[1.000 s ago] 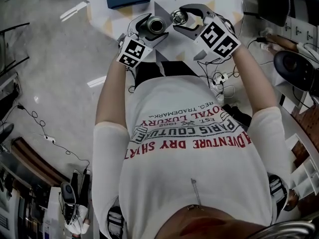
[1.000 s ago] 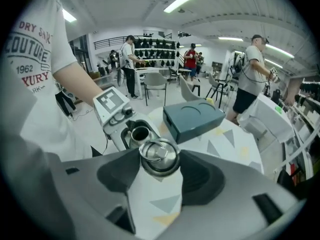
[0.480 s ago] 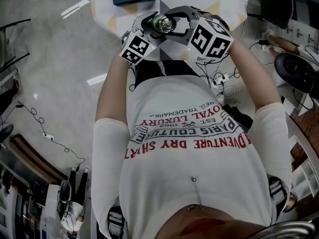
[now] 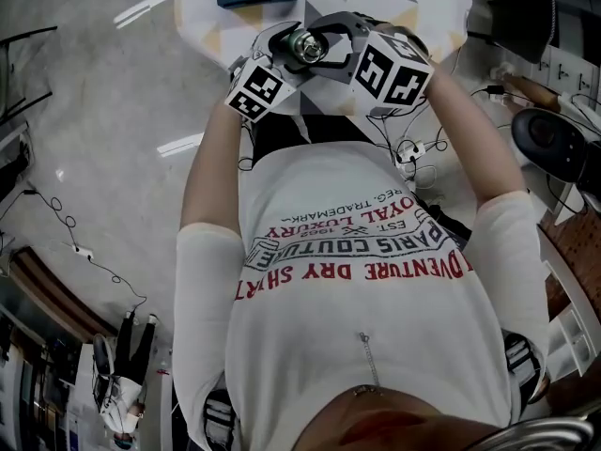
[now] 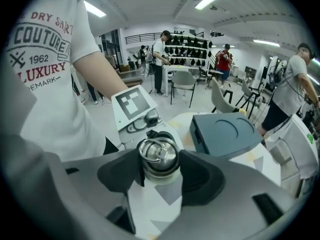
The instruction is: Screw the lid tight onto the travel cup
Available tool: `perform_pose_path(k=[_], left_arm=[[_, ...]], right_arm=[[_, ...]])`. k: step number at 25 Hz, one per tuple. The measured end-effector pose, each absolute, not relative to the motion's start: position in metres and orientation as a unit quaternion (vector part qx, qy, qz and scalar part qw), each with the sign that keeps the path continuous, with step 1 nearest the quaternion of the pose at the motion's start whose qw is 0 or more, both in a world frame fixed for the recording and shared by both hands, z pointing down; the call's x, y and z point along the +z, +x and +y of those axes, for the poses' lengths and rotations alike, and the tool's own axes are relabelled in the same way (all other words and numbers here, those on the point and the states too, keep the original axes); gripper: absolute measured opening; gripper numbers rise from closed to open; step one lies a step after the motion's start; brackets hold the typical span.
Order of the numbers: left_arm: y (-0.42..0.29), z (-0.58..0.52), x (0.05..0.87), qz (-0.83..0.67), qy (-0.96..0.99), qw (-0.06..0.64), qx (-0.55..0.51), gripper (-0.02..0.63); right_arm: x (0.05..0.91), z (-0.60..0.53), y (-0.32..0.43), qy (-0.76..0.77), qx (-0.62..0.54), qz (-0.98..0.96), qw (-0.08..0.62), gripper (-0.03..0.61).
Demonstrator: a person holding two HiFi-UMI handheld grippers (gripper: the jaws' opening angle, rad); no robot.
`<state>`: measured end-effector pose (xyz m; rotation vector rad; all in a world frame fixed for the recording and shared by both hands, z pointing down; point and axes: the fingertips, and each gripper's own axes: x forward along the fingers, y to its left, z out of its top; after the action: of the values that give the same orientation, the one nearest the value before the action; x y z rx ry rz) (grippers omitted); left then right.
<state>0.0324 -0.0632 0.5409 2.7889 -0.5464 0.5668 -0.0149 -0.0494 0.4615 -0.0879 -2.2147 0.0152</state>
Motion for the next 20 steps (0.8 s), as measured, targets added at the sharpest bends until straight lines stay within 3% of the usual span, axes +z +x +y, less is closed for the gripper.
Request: perform_pose_path(k=[7,20], left_arm=[[0.033,-0.063,0.538,-0.187,0.956,0.12,0.191,0.399],[0.034,-0.063,0.536,-0.184,0.956,0.13,0.186,0.403]], right_arm=[[0.461,-0.052,-0.016,0.005,0.029,-0.898,0.44,0.253],[0.458,-0.063,-0.013,0.239,0.127,-0.869,0.414,0.253]])
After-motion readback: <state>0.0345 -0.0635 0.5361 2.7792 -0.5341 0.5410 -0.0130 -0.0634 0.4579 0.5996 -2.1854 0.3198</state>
